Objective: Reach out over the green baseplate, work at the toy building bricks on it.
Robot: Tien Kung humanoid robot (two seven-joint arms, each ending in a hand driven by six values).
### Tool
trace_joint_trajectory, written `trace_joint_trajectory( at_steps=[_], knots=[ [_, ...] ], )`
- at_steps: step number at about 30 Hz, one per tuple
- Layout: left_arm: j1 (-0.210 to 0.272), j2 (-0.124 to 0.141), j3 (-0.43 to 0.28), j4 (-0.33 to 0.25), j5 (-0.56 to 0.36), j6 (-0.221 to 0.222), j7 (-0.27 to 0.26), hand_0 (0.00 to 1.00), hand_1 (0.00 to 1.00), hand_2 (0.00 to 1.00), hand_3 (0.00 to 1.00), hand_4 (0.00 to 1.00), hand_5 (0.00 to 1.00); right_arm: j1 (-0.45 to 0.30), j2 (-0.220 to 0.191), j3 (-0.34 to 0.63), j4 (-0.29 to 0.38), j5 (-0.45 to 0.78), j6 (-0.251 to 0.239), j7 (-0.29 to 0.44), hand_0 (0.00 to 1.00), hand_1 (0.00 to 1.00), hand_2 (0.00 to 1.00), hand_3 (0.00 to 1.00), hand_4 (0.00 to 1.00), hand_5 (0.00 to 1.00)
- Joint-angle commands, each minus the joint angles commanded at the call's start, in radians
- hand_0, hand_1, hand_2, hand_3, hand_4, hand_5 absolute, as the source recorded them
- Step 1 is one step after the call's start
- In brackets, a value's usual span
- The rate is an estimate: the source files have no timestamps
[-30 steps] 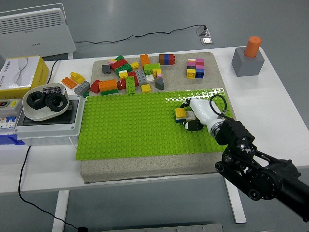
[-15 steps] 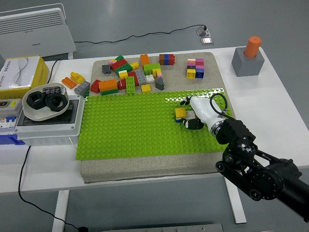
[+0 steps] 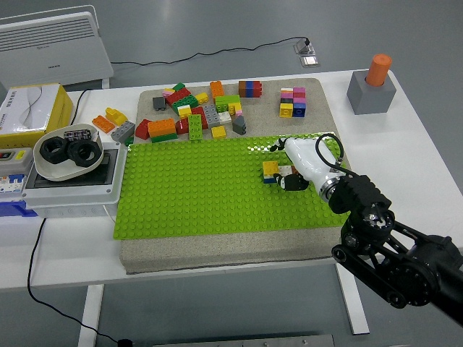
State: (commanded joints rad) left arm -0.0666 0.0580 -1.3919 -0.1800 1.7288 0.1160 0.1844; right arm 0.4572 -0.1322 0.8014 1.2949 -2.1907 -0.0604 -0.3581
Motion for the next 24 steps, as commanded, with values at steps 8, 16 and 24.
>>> trace_joint_trajectory(
  at_steps=[8, 16, 24],
  knots=[
    [0.0, 0.0, 0.001, 0.0, 0.003, -0.001, 0.001, 0.691, 0.508, 0.406, 0.555, 0.356, 0.285, -0.005, -0.002, -0.021, 0.002, 0.013, -0.01, 0.009, 0.779, 0.73, 0.795, 0.648, 0.833, 0.364],
    [-0.001, 0.001, 0.002, 0.0, -0.002, 0.0, -0.002, 0.691, 0.508, 0.404, 0.555, 0.356, 0.287, -0.001, 0.004, -0.025, -0.008, 0.013, -0.021, 0.014, 0.779, 0.733, 0.799, 0.632, 0.843, 0.459],
    [-0.003, 0.0, -0.001, 0.0, -0.001, 0.001, -0.003, 0.691, 0.508, 0.404, 0.555, 0.357, 0.287, 0.002, 0.006, -0.035, -0.018, 0.018, -0.022, 0.014, 0.785, 0.736, 0.804, 0.631, 0.842, 0.468]
  ],
)
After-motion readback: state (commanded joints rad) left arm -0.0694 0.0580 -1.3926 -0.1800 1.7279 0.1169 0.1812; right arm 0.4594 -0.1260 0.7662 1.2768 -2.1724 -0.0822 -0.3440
